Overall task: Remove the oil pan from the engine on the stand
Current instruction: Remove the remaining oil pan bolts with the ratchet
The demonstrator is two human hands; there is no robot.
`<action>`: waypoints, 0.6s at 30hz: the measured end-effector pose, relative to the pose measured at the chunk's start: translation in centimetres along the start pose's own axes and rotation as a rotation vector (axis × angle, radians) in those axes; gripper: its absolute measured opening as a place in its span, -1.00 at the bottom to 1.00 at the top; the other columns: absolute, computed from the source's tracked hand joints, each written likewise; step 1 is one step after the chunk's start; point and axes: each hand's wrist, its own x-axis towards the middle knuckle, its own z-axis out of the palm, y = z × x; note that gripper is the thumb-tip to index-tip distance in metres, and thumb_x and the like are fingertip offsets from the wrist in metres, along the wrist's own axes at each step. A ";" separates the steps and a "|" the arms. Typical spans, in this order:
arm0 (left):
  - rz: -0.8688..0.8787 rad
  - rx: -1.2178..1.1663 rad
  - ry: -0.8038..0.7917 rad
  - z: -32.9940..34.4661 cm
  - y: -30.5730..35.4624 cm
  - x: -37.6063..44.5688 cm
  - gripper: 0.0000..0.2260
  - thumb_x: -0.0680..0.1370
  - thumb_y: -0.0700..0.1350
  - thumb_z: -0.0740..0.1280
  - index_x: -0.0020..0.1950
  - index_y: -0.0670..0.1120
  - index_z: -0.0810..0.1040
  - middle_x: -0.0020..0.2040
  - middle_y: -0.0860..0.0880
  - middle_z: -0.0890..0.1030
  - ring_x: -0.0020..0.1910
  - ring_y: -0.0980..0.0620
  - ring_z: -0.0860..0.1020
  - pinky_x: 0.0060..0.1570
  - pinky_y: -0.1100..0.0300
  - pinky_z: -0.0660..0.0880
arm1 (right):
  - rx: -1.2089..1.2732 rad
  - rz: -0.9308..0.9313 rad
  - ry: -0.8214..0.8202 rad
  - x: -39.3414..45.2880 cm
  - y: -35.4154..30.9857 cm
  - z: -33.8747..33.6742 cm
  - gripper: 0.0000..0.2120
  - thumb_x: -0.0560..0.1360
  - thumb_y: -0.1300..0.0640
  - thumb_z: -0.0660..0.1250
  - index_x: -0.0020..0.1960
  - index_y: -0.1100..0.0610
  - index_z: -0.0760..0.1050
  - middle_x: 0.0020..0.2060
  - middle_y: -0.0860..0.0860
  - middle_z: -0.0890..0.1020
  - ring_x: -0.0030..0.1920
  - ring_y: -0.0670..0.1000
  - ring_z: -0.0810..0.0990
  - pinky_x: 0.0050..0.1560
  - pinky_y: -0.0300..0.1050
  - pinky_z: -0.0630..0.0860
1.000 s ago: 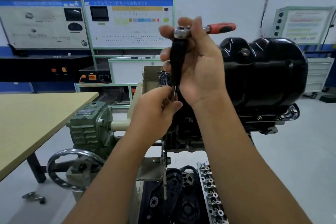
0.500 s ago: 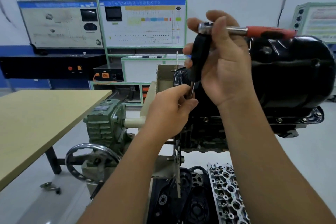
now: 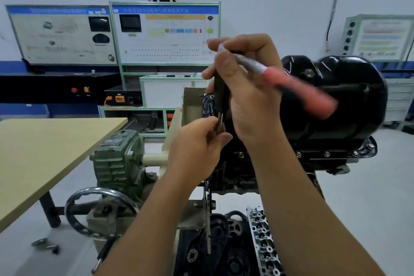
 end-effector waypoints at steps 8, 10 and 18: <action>0.061 -0.034 -0.032 -0.2 -0.3 -0.2 -0.84 0.53 -0.06 0.39 -0.20 0.13 0.47 -0.28 0.13 0.53 -0.28 0.10 0.49 -0.28 0.08 0.46 | 0.289 0.286 0.050 -0.1 -0.4 -0.1 -0.81 0.69 0.04 0.19 0.15 0.14 0.50 0.04 0.20 0.71 -0.31 0.12 0.61 -0.24 -0.04 0.52; 0.031 -0.006 0.002 -0.1 -0.2 -0.1 -0.87 0.51 -0.01 0.41 -0.21 0.04 0.52 -0.31 0.09 0.53 -0.29 0.01 0.49 -0.29 -0.02 0.50 | 0.107 0.136 0.069 0.0 -0.2 0.0 -0.95 0.65 0.16 0.32 0.08 0.10 0.54 0.08 0.22 0.69 -0.19 0.16 0.66 -0.12 -0.02 0.58; 0.052 0.041 -0.008 -0.2 0.4 -0.1 -0.82 0.52 0.06 0.36 -0.24 0.07 0.46 -0.35 0.09 0.49 -0.34 0.06 0.45 -0.34 0.02 0.45 | 0.279 0.303 0.081 0.0 -0.6 -0.5 -0.82 0.69 0.05 0.20 0.16 0.10 0.53 0.09 0.18 0.70 -0.26 0.13 0.64 -0.21 -0.03 0.51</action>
